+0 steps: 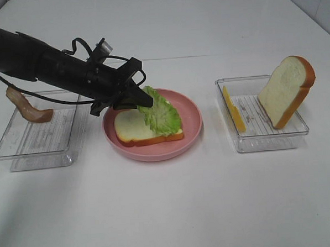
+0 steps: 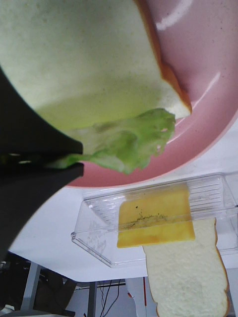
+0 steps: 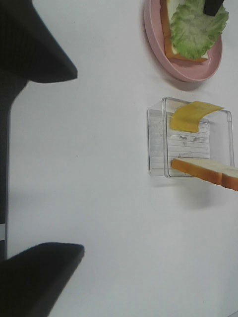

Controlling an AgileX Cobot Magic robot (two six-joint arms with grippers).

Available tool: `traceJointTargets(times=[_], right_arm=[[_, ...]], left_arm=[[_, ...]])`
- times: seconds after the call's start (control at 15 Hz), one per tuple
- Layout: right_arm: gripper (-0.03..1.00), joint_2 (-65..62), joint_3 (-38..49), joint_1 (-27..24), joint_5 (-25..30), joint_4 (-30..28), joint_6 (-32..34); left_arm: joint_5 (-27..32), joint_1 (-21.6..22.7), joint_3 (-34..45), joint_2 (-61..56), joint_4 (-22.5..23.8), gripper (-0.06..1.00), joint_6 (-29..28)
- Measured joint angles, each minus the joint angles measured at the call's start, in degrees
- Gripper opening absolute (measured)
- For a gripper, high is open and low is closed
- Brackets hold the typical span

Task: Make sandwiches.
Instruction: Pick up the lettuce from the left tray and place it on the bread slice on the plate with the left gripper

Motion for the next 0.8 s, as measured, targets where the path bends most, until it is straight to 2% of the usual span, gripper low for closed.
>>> traceJointTargets(times=[0.2,0.4,0.47,0.73,0.8], right_arm=[[0.85,0.0,0.0,0.0,0.0,0.0,0.0],[0.85,0.0,0.0,0.0,0.0,0.0,0.0],[0.85,0.0,0.0,0.0,0.0,0.0,0.0],[0.85,0.0,0.0,0.0,0.0,0.0,0.0],[0.85,0.0,0.0,0.0,0.0,0.0,0.0]], left_arm=[[-0.06,0.0,0.0,0.0,0.23,0.0,0.0],[-0.4,0.0,0.0,0.0,3.09,0.03,0.0],[-0.92,0.0,0.0,0.0,4.98,0.09,0.0],[-3.55,0.0,0.0,0.0,5.56,0.28,0.0],[-3.78,0.0,0.0,0.0,5.56,0.29,0.0]])
